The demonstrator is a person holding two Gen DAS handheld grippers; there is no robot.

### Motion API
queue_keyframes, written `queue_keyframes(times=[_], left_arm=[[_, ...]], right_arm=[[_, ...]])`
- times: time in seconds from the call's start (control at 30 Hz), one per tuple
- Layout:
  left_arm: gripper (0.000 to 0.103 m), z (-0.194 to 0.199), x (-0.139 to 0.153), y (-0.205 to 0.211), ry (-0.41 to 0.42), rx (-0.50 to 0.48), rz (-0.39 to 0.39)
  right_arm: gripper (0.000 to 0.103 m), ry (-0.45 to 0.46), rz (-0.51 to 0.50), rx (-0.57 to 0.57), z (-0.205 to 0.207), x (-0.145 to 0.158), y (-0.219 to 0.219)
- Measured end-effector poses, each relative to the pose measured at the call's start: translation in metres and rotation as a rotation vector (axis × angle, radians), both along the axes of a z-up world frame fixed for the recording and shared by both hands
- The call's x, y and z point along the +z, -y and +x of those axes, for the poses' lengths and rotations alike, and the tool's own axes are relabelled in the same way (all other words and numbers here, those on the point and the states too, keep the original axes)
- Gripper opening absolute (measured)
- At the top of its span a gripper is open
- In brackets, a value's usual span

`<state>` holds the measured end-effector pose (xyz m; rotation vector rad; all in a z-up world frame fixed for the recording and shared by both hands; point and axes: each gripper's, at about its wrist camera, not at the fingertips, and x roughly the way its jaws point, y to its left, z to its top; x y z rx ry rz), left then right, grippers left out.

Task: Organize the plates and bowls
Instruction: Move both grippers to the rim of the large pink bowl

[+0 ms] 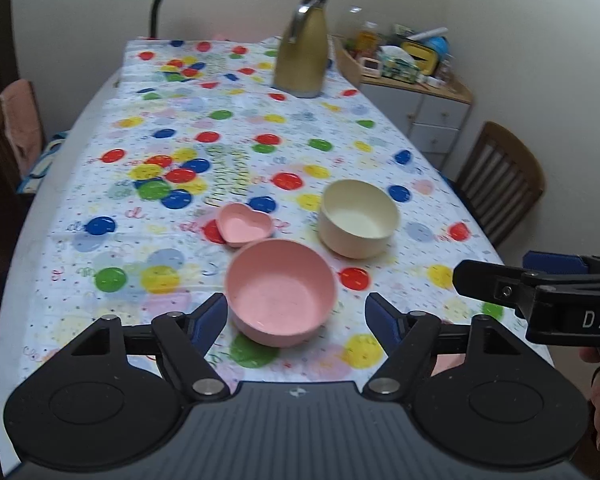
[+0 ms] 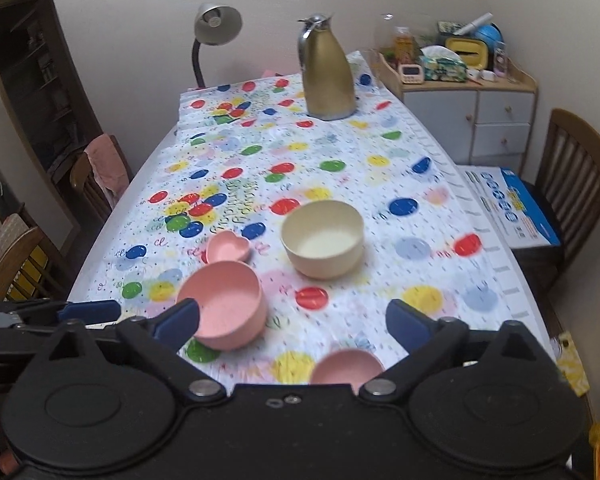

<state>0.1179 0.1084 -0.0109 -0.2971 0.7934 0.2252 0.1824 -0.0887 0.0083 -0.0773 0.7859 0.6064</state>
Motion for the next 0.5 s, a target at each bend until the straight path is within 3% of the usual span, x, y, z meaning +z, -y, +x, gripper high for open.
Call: queue_keyframes(times=[0.17,0.5], left_arm=[[0.077,0.008,-0.011,-0.024,-0.006,0.098,-0.015],[0.078,0.041,-0.042,-0.046,-0.068,0.199,-0.008]], right_arm=[[0.102,-0.009,-0.011,0.025,0.017,-0.012,-0.020],[0.102,-0.099,-0.069,0.105,0.059,-0.050,-0.053]])
